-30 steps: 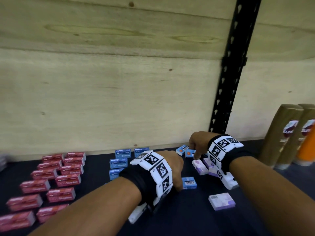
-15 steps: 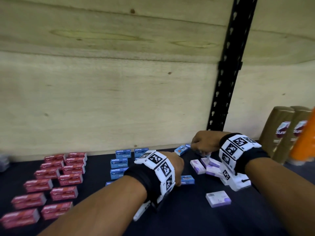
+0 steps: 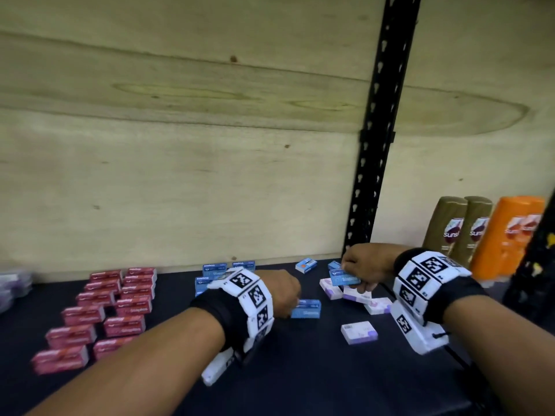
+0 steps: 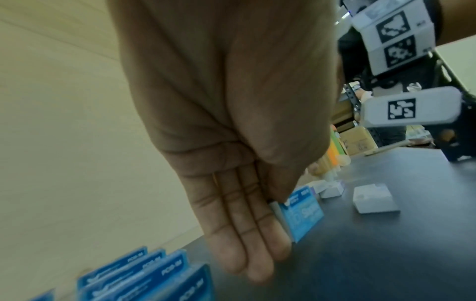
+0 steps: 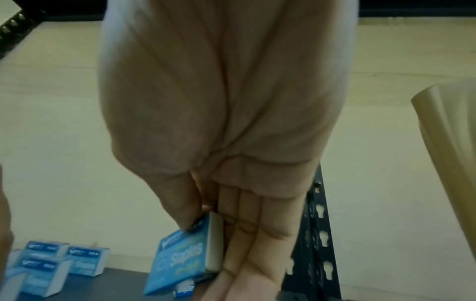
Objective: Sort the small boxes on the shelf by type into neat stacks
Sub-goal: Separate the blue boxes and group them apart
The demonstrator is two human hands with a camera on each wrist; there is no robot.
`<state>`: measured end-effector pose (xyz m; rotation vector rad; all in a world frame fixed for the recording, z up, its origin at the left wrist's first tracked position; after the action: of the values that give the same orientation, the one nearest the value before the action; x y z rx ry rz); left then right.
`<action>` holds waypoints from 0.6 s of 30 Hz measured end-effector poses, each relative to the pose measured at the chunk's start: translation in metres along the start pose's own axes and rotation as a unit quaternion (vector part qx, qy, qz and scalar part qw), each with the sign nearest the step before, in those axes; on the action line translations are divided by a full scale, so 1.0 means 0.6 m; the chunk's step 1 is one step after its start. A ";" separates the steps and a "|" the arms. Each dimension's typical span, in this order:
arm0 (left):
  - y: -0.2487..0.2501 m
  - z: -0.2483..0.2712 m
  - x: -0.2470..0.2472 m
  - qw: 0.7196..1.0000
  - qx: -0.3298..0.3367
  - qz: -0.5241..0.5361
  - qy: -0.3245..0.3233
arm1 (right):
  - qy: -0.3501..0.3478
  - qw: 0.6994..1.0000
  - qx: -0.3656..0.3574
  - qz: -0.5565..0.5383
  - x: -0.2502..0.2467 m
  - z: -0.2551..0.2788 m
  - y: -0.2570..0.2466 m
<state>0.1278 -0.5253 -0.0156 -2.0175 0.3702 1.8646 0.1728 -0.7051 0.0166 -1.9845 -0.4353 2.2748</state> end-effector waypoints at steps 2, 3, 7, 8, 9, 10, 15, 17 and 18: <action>-0.012 0.019 -0.005 1.000 -0.004 0.018 0.005 | 0.001 1.000 -0.007 0.021 0.008 0.010 -0.010; -0.018 0.029 -0.008 0.999 -0.009 0.030 -0.005 | -0.002 0.999 -0.016 0.034 0.013 0.016 -0.018; -0.048 0.075 -0.014 0.997 -0.030 0.055 -0.041 | -0.014 0.996 -0.060 0.062 0.036 0.044 -0.058; -0.056 0.086 -0.013 0.995 -0.035 0.070 -0.058 | -0.020 0.996 -0.068 0.063 0.044 0.049 -0.067; -0.064 0.098 -0.012 0.991 -0.039 0.096 -0.083 | -0.026 0.995 -0.077 0.060 0.053 0.054 -0.077; -0.071 0.109 -0.011 0.985 -0.041 0.124 -0.111 | -0.028 0.994 -0.086 0.062 0.061 0.058 -0.086; -0.093 0.165 -0.021 0.987 -0.048 0.085 -0.130 | -0.009 0.984 -0.156 0.082 0.092 0.078 -0.136; -0.096 0.185 -0.027 0.991 -0.046 0.048 -0.115 | 0.000 0.980 -0.177 0.090 0.102 0.080 -0.154; -0.099 0.193 -0.029 0.992 -0.049 0.040 -0.106 | 0.002 0.979 -0.182 0.093 0.107 0.080 -0.160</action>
<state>0.0479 -0.4227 0.0003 -1.8648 0.3091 2.1607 0.1049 -0.6045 -0.0133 -2.2837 -0.7443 2.4443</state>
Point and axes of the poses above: each hand's wrist, its own z-axis away from the middle knuckle, its own x-axis out of the palm, y = z × x, the point moved 3 cm from there along -z, towards the middle knuckle, and after that the axes turned 13 degrees about y, right-handed, at the moved point
